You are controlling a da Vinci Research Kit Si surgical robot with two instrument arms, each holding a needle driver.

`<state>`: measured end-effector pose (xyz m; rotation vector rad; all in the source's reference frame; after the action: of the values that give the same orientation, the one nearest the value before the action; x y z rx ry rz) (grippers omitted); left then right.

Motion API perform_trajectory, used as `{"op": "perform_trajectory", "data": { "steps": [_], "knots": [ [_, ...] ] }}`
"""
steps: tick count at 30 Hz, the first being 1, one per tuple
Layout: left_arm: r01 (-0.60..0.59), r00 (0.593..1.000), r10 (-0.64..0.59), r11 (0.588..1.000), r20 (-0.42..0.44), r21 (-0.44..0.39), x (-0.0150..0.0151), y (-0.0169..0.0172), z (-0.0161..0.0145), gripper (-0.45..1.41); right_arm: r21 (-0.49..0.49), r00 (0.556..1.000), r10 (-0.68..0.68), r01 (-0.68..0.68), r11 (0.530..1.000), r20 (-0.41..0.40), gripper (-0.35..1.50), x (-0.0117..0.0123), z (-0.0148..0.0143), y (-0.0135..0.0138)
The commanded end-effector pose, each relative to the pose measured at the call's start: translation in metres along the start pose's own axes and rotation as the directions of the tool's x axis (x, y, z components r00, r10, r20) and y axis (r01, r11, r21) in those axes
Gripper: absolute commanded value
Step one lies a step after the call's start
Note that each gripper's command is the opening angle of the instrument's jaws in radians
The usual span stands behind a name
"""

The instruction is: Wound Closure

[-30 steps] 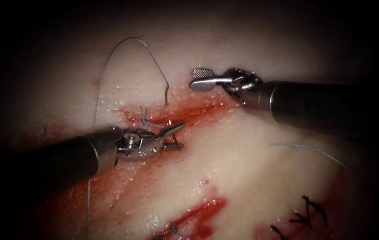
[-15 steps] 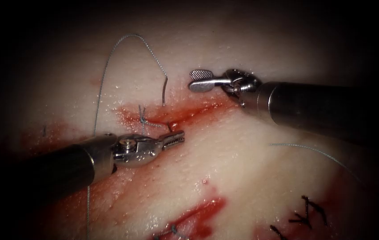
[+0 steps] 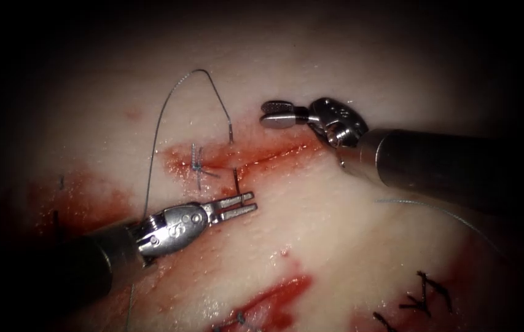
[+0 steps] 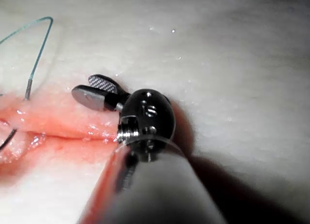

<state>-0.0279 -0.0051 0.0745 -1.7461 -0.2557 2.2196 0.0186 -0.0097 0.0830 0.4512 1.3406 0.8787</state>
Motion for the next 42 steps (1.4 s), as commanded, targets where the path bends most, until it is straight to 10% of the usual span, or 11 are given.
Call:
{"op": "perform_trajectory", "data": {
  "steps": [1,6,16,24,42],
  "knots": [
    [0.024,1.0,-0.024,1.0,-0.013,-0.009,0.0003,-0.0003,0.0005,-0.45,0.035,1.0,-0.011,0.011,0.999,0.0,0.37,0.0002,0.001,0.0005],
    [0.181,0.982,-0.184,0.982,-0.046,-0.055,0.0021,0.0012,0.0003,-0.45,0.042,1.0,-0.007,0.007,0.999,0.001,0.22,0.0002,0.0008,-0.0001],
    [0.302,0.943,-0.317,0.943,-0.098,-0.143,0.0046,0.0031,0.0,-0.45,0.064,0.995,0.103,-0.104,0.993,0.012,0.61,0.0012,0.0005,-0.0011],
    [-0.094,0.994,0.097,0.994,-0.041,0.057,0.0084,0.0018,-0.0009,-0.45,0.071,0.968,0.252,-0.252,0.965,0.011,1.23,0.0019,0.0005,-0.0012],
    [-0.472,0.88,0.468,0.837,0.088,0.277,0.0167,-0.007,-0.0051,-0.45,0.123,0.862,0.507,-0.505,0.854,0.022,1.42,0.0057,-0.0022,-0.0021]
  ]
}}
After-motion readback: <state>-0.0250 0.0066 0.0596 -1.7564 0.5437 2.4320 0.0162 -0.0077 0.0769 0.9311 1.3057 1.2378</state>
